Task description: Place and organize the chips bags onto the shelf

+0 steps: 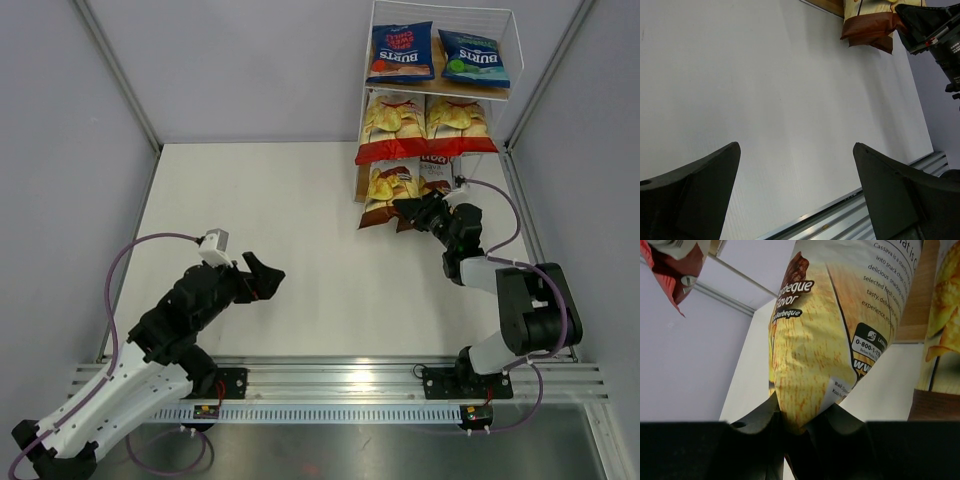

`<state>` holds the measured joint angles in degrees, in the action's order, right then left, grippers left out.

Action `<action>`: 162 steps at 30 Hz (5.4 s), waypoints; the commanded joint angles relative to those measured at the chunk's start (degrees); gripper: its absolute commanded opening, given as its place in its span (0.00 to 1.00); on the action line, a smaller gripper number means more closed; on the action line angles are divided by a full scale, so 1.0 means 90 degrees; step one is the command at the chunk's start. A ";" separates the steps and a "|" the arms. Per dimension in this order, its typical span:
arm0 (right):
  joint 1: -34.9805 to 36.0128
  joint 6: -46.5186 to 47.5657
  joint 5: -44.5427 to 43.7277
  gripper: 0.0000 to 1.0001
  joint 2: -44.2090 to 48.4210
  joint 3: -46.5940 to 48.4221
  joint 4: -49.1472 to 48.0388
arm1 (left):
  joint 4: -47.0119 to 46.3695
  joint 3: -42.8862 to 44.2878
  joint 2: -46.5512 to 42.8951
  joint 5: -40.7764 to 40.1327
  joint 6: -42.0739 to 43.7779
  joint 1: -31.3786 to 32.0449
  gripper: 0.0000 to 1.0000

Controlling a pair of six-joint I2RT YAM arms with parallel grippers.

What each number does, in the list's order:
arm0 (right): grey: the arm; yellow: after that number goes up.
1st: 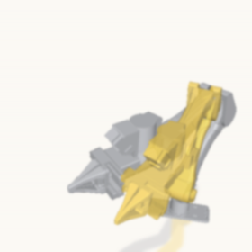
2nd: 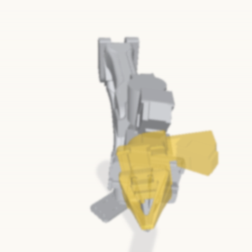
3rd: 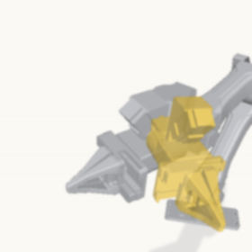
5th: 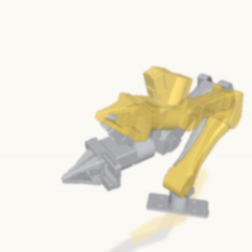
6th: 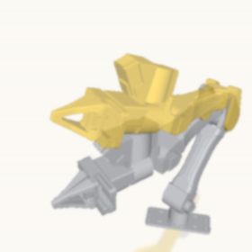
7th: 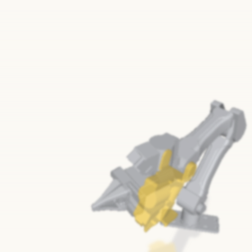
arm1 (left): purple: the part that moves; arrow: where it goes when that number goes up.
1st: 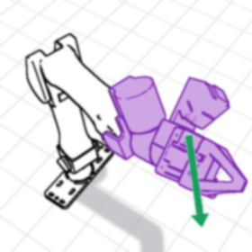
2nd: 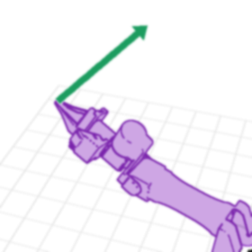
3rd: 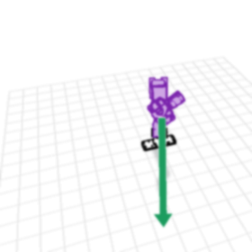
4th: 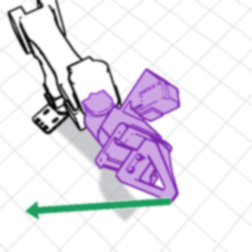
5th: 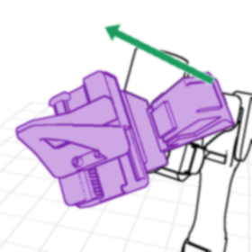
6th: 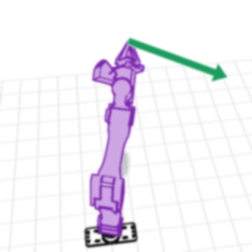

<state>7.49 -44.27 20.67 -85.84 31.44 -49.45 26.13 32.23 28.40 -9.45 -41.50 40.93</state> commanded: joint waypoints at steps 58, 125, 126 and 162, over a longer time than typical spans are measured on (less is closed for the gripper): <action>-0.0783 -0.4973 0.0478 0.04 -0.4007 0.0667 -0.3100 | -0.0374 -0.0719 -0.0246 0.0367 0.0118 -0.0016 0.99; 0.0496 -0.5608 -0.2560 0.36 -0.1966 0.0511 -0.0003 | 0.0134 -0.0973 -0.1066 0.0386 0.0050 -0.0016 0.99; 0.0487 -0.5589 -0.2531 0.44 -0.1859 0.0501 0.0055 | 0.0105 -0.0973 -0.1066 0.0396 0.0040 -0.0016 0.99; 0.0535 -0.3704 -0.3165 0.49 0.1325 -0.0476 0.3248 | 0.0506 0.0032 0.0544 0.0336 0.0245 -0.0766 0.99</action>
<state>12.01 -79.96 -4.19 -77.17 27.09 -20.16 32.84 30.17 31.16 -8.60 -41.06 37.95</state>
